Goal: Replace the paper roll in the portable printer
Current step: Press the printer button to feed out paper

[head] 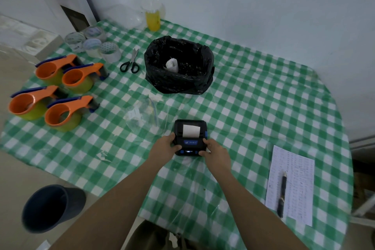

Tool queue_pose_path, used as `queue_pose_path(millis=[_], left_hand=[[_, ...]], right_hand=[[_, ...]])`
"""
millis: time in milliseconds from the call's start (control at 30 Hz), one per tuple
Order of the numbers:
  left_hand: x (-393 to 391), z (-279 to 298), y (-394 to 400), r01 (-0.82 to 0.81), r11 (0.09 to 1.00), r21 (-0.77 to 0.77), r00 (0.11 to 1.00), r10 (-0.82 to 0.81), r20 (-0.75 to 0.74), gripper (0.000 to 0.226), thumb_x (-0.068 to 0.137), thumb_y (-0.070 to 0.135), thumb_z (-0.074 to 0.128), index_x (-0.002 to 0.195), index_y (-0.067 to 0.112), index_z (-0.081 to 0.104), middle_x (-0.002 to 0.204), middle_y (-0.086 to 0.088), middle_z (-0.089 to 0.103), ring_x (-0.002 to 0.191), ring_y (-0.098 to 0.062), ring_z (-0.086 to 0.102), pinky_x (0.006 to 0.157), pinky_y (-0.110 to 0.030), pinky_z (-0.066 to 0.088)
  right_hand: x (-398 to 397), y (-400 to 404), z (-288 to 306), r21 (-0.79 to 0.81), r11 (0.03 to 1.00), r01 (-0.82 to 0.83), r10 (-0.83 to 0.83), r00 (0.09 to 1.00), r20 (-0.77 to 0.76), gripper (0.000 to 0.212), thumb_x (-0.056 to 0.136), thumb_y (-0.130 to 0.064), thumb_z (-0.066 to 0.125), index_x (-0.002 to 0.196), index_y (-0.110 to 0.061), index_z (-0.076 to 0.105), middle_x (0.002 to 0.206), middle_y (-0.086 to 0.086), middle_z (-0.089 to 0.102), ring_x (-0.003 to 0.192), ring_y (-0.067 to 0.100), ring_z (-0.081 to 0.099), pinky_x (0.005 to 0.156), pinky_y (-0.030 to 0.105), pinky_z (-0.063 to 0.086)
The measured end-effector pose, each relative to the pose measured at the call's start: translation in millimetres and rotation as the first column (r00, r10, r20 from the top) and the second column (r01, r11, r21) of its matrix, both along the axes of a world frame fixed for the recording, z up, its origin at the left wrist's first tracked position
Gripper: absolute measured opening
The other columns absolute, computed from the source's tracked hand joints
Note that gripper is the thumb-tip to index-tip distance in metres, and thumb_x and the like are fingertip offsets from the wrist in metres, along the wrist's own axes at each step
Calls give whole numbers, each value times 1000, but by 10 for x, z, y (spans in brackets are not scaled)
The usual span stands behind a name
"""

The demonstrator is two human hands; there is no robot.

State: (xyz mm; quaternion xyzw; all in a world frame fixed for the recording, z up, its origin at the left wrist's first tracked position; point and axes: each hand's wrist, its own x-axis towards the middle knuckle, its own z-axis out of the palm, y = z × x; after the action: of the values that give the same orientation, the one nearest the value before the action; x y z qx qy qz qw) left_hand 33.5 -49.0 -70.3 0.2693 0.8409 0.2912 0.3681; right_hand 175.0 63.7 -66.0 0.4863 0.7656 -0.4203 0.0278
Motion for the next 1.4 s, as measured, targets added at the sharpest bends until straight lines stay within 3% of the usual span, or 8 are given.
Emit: queue_pose_path(millis=[500,1400], left_hand=[[4,11,11,11,1000,-1,1000,-11,6,43,87,15,60,129,10,51,124,-16,64,113,-30,60,92,-37,46],[-6,3,4,1,1000,-3,1000,-1,25,42,86,15,61,127,11,53,122,-15,65,113,-29,60,95,-40,48]], right_hand=[[-5,-5,15,-9,1000,3,-3,1000,-8,45,85,-17,65,127,-21,52,129,6,61,112,22,60,88,38,51],[2,-12,29,-4,1000,-5,5,1000,-7,46,84,-19,65,127,-22,51,125,6,63,109,23,61,87,39,52]])
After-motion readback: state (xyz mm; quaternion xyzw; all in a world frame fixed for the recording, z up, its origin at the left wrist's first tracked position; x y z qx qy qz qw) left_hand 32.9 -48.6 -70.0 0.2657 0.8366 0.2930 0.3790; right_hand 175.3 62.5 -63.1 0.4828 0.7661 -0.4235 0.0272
